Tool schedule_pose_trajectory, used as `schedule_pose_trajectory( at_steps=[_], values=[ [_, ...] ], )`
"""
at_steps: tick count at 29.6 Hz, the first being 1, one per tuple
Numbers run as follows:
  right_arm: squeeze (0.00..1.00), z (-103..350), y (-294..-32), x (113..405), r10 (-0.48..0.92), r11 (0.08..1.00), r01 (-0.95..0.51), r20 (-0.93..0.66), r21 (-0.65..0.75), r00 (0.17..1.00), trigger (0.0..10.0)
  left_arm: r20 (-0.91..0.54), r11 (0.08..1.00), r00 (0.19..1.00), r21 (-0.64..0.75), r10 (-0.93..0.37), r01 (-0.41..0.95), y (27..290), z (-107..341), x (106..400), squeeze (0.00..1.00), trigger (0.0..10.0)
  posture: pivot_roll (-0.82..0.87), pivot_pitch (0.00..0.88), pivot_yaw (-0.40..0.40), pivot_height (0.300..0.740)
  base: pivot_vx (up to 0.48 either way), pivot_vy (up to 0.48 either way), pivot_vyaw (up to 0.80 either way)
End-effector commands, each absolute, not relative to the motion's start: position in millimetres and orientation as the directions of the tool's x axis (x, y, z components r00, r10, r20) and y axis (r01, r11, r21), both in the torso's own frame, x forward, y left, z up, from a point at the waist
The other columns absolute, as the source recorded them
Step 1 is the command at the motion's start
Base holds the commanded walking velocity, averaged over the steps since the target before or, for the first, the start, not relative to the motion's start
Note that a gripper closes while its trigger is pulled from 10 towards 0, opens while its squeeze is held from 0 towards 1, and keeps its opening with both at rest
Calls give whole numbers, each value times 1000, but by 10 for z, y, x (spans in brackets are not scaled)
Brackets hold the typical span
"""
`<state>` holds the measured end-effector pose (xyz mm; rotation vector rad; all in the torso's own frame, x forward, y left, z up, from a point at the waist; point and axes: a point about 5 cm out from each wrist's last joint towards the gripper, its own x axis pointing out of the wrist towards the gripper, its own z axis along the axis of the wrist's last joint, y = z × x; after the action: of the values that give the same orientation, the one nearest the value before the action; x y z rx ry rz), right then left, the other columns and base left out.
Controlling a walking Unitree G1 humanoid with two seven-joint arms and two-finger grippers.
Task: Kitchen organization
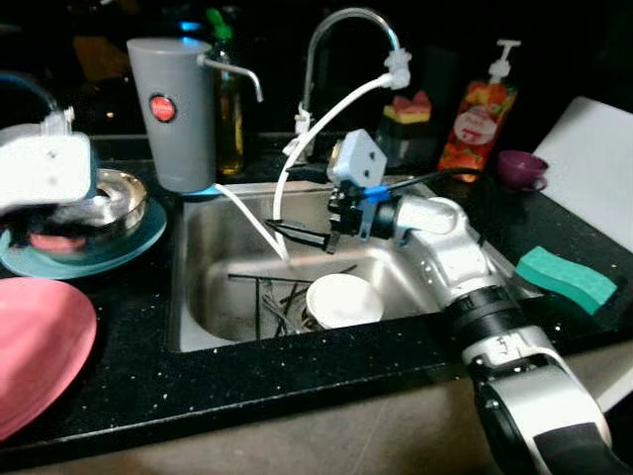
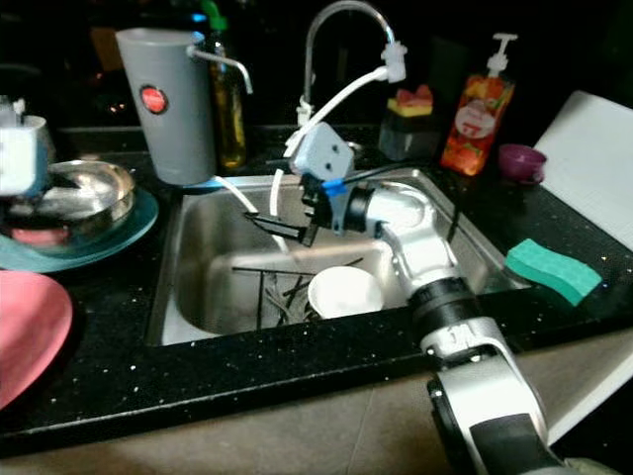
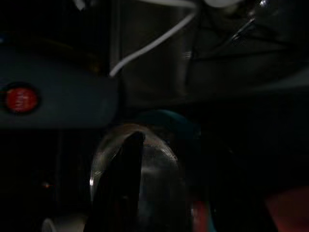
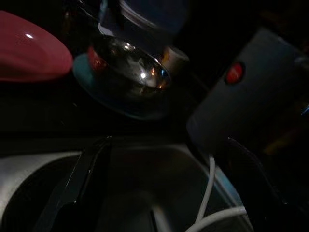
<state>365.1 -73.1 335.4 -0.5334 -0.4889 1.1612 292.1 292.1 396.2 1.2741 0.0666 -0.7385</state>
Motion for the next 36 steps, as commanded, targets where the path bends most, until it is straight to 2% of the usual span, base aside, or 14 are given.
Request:
schedule_pose_trajectory(
  at_steps=[1, 7, 8, 9, 15, 21, 22, 29, 36],
  values=[
    [0, 3350, -748, 3634, 947, 292, -728, 81, -620, 310, 10000, -475, 81, 760, 823, -444, 562, 2931, 3910, 2961, 0, 10000, 228, 105, -91, 740, 0, 0, 0],
    [0, 3402, -807, 3561, 948, 289, -712, 89, -640, 305, 10000, -451, 104, 827, 855, -335, 508, 2982, 4084, 3192, 0, 10000, 170, 87, -38, 740, 0, 0, 0],
    [0, 3417, -840, 3551, 946, 296, -706, 91, -644, 313, 10000, -455, 119, 832, 851, -319, 511, 3000, 4100, 3223, 196, 10000, 163, 84, -32, 740, 0, 0, 0],
    [0, 3432, -884, 3540, 940, 308, -700, 94, -645, 327, 10000, -462, 136, 832, 844, -308, 519, 3016, 4099, 3264, 1000, 10000, 163, 84, -32, 740, 0, 0, 0],
    [0, 3433, -950, 3510, 932, 323, -688, 91, -651, 351, 10000, -489, 200, 833, 816, -259, 542, 3050, 3963, 3402, 1000, 10000, 137, 71, -14, 740, 0, 0, 0],
    [0, 3451, -971, 3498, 927, 333, -681, 94, -652, 363, 10000, -523, 218, 825, 797, -216, 563, 3103, 3853, 3447, 1000, 10000, 128, 65, -9, 740, 0, 0, 0],
    [0, 3452, -977, 3487, 924, 339, -679, 94, -651, 371, 10000, -540, 222, 818, 788, -198, 574, 3131, 3817, 3458, 0, 10000, 128, 65, -9, 740, 0, 0, 0],
    [0, 3431, -974, 3467, 922, 343, -684, 92, -644, 375, 10000, -573, 236, 804, 768, -162, 595, 3200, 3683, 3473, 0, 10000, 127, 62, -10, 740, 0, 0, 0],
    [0, 3431, -934, 3470, 924, 342, -691, 94, -637, 371, 10000, -644, 245, 748, 708, -162, 663, 3242, 3384, 3494, 0, 10000, 136, 71, -26, 740, 0, 0, 0]
  ],
)
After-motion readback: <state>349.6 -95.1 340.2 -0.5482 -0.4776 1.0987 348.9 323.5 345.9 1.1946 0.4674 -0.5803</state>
